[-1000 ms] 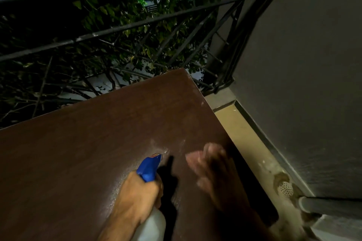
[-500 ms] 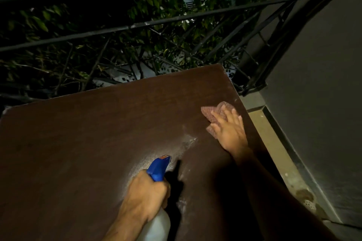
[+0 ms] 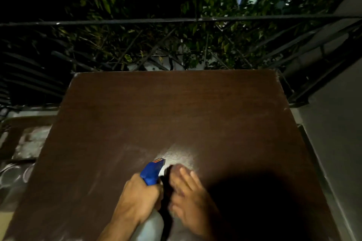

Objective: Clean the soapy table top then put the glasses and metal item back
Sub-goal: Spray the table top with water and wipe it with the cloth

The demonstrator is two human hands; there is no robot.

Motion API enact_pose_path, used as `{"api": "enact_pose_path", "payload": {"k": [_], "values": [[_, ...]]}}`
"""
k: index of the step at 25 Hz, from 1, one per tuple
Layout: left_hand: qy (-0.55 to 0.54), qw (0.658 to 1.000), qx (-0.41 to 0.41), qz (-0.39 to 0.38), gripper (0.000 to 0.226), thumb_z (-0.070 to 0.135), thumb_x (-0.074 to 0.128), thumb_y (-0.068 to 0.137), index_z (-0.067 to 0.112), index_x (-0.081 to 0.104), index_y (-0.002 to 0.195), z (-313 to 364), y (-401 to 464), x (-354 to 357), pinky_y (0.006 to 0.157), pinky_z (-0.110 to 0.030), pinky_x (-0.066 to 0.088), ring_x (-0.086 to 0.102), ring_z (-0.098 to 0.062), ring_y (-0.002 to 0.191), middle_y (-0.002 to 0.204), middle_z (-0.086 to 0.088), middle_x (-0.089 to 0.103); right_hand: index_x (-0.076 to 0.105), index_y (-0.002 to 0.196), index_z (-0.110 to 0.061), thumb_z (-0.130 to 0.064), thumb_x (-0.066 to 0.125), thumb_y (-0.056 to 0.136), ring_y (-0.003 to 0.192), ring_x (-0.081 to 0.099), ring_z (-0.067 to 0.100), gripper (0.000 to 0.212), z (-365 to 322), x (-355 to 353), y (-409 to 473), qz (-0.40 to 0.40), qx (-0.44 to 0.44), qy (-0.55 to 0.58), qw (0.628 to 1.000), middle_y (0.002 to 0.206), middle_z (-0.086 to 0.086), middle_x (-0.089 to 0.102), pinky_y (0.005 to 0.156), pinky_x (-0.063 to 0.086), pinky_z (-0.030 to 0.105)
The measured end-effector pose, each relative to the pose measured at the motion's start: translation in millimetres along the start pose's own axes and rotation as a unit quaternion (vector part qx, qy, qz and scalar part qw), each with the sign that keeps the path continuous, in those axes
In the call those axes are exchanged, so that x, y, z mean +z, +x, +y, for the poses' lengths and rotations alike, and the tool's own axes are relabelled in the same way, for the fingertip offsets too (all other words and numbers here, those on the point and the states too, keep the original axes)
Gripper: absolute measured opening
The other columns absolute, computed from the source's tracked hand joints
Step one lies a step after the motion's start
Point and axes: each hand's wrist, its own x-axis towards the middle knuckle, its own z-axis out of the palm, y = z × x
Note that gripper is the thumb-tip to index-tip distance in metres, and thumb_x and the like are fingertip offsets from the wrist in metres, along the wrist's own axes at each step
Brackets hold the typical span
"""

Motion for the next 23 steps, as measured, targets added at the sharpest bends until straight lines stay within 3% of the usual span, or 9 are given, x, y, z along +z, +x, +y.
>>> {"api": "enact_pose_path", "payload": {"k": [4, 6, 8, 11, 14, 16, 18, 21, 23], "values": [[-0.002, 0.999, -0.024, 0.035, 0.027, 0.021, 0.058, 0.061, 0.016, 0.071, 0.084, -34.3, -2.0, -33.6, 0.062, -0.039, 0.056, 0.071, -0.024, 0.070, 0.071, -0.005, 0.073, 0.066, 0.121, -0.043, -0.052, 0.051, 0.076, 0.134, 0.048, 0.031, 0.048, 0.1, -8.7, 11.8, -0.034, -0.014, -0.035, 0.999, 0.146, 0.002, 0.052, 0.103, 0.044, 0.055], [-0.022, 0.998, -0.031, 0.046, 0.024, 0.022, 0.057, 0.060, 0.025, 0.072, 0.079, -52.4, -4.5, -49.6, 0.060, -0.036, 0.056, 0.070, -0.015, 0.059, 0.066, -0.002, 0.074, 0.056, 0.136, -0.043, -0.048, 0.049, 0.086, 0.141, 0.039, 0.033, 0.051, 27.6, -22.5, 33.8, 0.019, 0.062, -0.052, 0.997, 0.153, 0.003, 0.042, 0.111, 0.031, 0.054], [-0.038, 0.997, -0.046, 0.055, 0.024, 0.017, 0.059, 0.064, 0.025, 0.074, 0.082, -76.4, -9.4, -67.7, 0.061, -0.035, 0.058, 0.070, -0.014, 0.056, 0.065, 0.000, 0.074, 0.037, 0.148, -0.043, -0.045, 0.047, 0.097, 0.151, 0.012, 0.030, 0.053, 45.3, -37.1, 63.6, 0.049, 0.168, -0.027, 0.984, 0.164, -0.001, 0.019, 0.121, 0.007, 0.048], [-0.045, 0.992, -0.084, 0.078, 0.025, 0.021, 0.060, 0.058, 0.016, 0.070, 0.080, -115.0, -15.6, -89.9, 0.062, -0.033, 0.057, 0.071, -0.018, 0.062, 0.066, -0.003, 0.074, 0.028, 0.153, -0.042, -0.049, 0.039, 0.100, 0.151, 0.000, 0.030, 0.055, 31.9, -42.2, 98.9, 0.064, 0.239, -0.004, 0.969, 0.166, 0.000, 0.011, 0.122, -0.001, 0.047], [-0.084, 0.988, -0.099, 0.080, 0.037, 0.024, 0.055, 0.050, 0.027, 0.073, 0.082, -147.7, -21.5, -108.0, 0.065, -0.038, 0.058, 0.070, -0.023, 0.063, 0.065, -0.006, 0.074, 0.033, 0.151, -0.039, -0.052, 0.034, 0.097, 0.151, 0.009, 0.034, 0.055, -27.1, -24.2, 107.9, 0.021, 0.109, -0.046, 0.993, 0.165, 0.004, 0.015, 0.121, 0.006, 0.053], [-0.111, 0.986, -0.104, 0.074, 0.033, 0.023, 0.054, 0.047, 0.032, 0.071, 0.073, -168.0, -25.9, -118.0, 0.065, -0.037, 0.057, 0.070, -0.020, 0.061, 0.061, -0.004, 0.073, 0.057, 0.137, -0.035, -0.048, 0.039, 0.094, 0.139, 0.040, 0.040, 0.049, -80.4, 1.1, 98.1, -0.002, -0.056, -0.072, 0.996, 0.153, 0.009, 0.041, 0.111, 0.030, 0.059], [-0.141, 0.978, -0.121, 0.091, 0.027, 0.021, 0.055, 0.046, 0.026, 0.067, 0.069, -191.4, -30.7, -127.6, 0.067, -0.038, 0.057, 0.071, -0.022, 0.063, 0.059, -0.005, 0.071, 0.068, 0.122, -0.032, -0.035, 0.047, 0.095, 0.123, 0.058, 0.037, 0.034, -126.4, 32.7, 89.7, 0.015, -0.168, -0.079, 0.983, 0.135, 0.007, 0.061, 0.099, 0.046, 0.056], [-0.221, 0.953, -0.149, 0.145, 0.033, 0.018, 0.056, 0.052, 0.029, 0.067, 0.082, -221.0, -33.8, -134.1, 0.073, -0.050, 0.059, 0.071, -0.042, 0.077, 0.067, -0.016, 0.068, 0.062, 0.126, -0.031, -0.042, 0.044, 0.098, 0.128, 0.055, 0.031, 0.035, -162.1, 46.1, 98.8, 0.018, -0.232, -0.034, 0.972, 0.135, 0.002, 0.062, 0.104, 0.046, 0.048], [-0.252, 0.937, -0.176, 0.164, 0.028, 0.020, 0.054, 0.055, 0.013, 0.067, 0.079, -239.3, -37.1, -140.4, 0.071, -0.056, 0.057, 0.069, -0.042, 0.066, 0.063, -0.019, 0.067, 0.059, 0.130, -0.036, -0.044, 0.035, 0.101, 0.132, 0.050, 0.035, 0.038, -184.1, 45.2, 126.6, -0.021, -0.260, -0.051, 0.964, 0.141, 0.005, 0.057, 0.107, 0.042, 0.054]]}}
